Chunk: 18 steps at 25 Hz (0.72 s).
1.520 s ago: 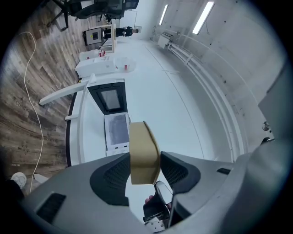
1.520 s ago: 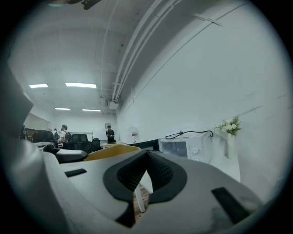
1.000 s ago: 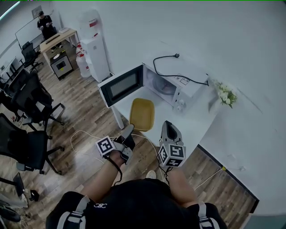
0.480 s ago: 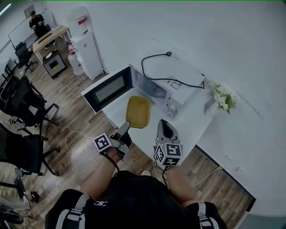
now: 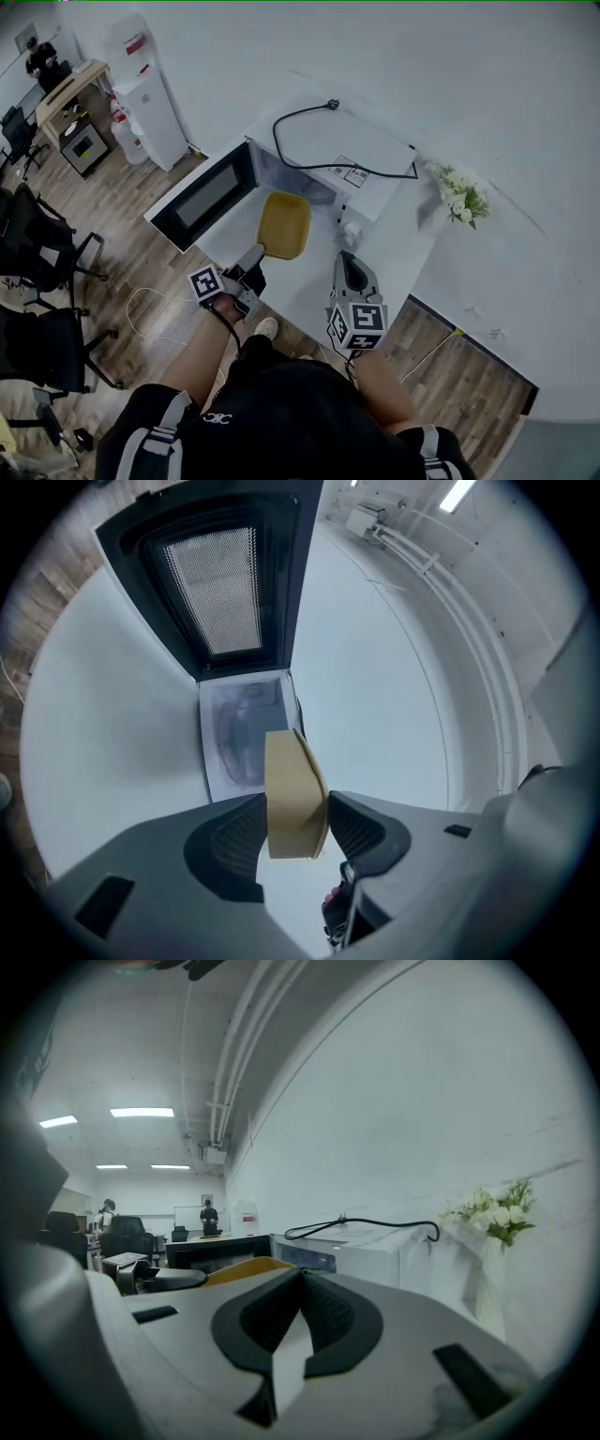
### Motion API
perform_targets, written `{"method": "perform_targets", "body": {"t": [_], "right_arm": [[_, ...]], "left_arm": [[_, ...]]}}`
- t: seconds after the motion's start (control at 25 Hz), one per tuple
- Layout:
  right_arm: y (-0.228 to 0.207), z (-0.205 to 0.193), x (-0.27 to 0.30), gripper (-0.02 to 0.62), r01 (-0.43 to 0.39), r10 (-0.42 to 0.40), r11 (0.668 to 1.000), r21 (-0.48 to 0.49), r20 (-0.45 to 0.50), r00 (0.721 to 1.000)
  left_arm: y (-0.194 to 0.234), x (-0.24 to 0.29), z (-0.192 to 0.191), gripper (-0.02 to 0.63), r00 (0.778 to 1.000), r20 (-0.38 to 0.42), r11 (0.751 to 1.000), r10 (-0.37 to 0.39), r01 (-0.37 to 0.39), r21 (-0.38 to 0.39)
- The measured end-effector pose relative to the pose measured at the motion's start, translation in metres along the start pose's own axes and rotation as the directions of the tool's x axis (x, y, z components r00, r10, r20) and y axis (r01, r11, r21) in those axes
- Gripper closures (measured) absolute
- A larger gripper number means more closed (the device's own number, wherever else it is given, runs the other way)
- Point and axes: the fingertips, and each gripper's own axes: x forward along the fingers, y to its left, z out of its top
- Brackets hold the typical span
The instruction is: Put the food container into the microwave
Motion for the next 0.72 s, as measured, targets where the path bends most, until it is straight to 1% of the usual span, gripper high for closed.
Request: {"method": "perform_targets", "body": {"t": [0.12, 0.24, 0.4, 0.52, 0.72], "right_arm": [[-0.013, 0.006, 0.012, 0.591, 0.075, -0.075, 0.997, 0.017, 0.012, 0.997], [-0.016, 0.012, 0.028, 0.591, 0.134, -0.134, 0.991, 0.008, 0.019, 0.991], [-0.018, 0.010, 0.044, 0.591, 0.213, -0.213, 0.977, 0.015, 0.015, 0.977], [-0.019, 0.004, 0.047, 0.591, 0.270, -0.270, 0.963, 0.023, 0.001, 0.963], [-0.031, -0.008, 0.043, 0.591, 0.379, -0.379, 0.924, 0.049, -0.017, 0.925]], "left_arm": [[0.023, 0.013, 0.019, 0.387, 0.999, -0.049, 1.000, 0.018, -0.019, -0.021], [0.042, 0.028, 0.037, 0.387, 0.994, -0.103, 0.999, 0.022, -0.026, -0.041], [0.061, 0.054, 0.052, 0.387, 0.978, -0.210, 0.999, 0.009, -0.020, -0.046], [0.072, 0.072, 0.062, 0.387, 0.961, -0.278, 0.999, 0.000, -0.012, -0.040], [0.094, 0.102, 0.082, 0.387, 0.949, -0.316, 0.998, -0.017, -0.001, -0.057]]}}
